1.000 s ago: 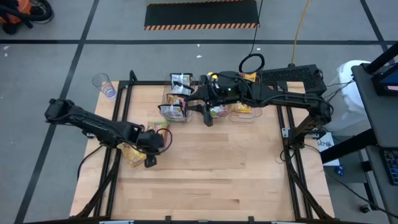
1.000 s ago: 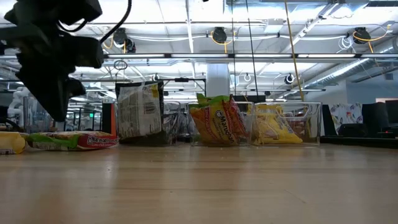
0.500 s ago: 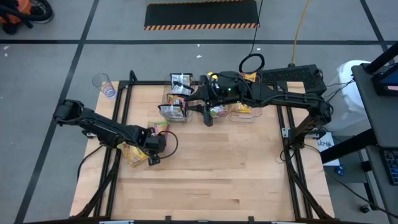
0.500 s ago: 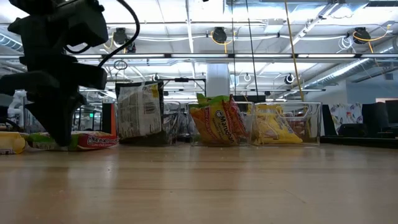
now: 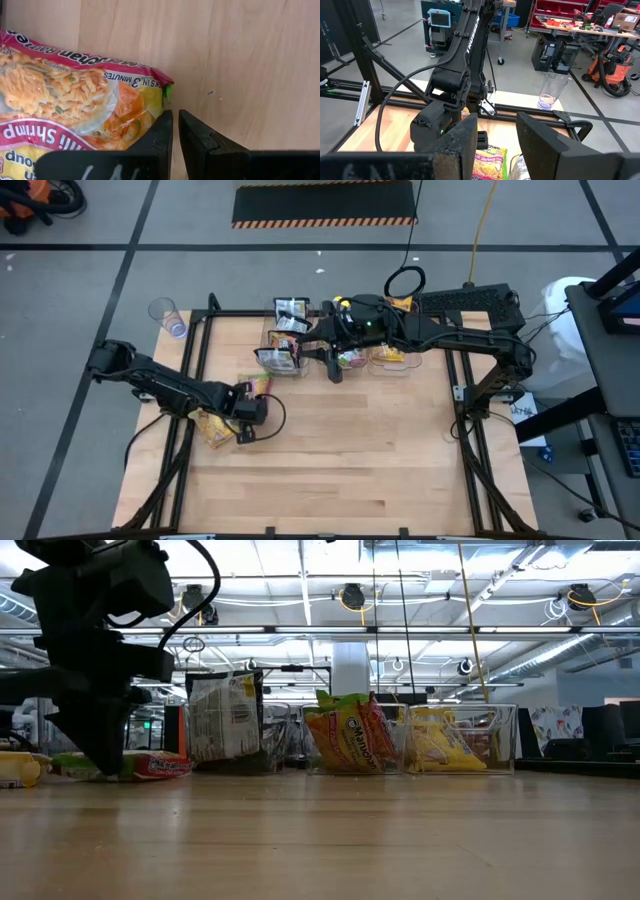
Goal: Sort Maruchan noodles
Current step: Put the yellow noodle pack into the right transparent bin
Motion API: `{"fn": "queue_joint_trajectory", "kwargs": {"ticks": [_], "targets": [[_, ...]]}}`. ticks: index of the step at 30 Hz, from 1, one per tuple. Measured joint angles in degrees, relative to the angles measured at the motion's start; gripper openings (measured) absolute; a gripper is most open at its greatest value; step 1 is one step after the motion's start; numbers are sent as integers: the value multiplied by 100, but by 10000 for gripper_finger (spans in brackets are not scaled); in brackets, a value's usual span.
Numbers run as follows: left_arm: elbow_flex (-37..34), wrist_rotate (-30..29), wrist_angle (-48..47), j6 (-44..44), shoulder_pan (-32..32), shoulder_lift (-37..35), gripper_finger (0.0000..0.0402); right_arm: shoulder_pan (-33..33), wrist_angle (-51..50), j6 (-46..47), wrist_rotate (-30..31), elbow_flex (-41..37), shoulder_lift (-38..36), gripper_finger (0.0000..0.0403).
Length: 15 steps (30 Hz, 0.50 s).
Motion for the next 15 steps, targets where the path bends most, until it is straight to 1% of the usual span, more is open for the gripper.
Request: {"fn": "queue_joint_trajectory", "kwargs": {"ticks": [4, 7, 9, 15], "targets": [[-1, 57, 0, -82, -48, 0, 37, 0, 0, 0, 0, 0, 0, 132], [-2, 402, 0, -635, -126, 0, 37, 0, 0, 0, 0, 0, 0, 132], [-1, 484, 0, -920, -198, 0, 37, 0, 0, -2, 0, 0, 0, 132], [-1, 532, 153, -958, -334, 22, 37, 0, 2, -2, 0, 0, 0, 132]]}}
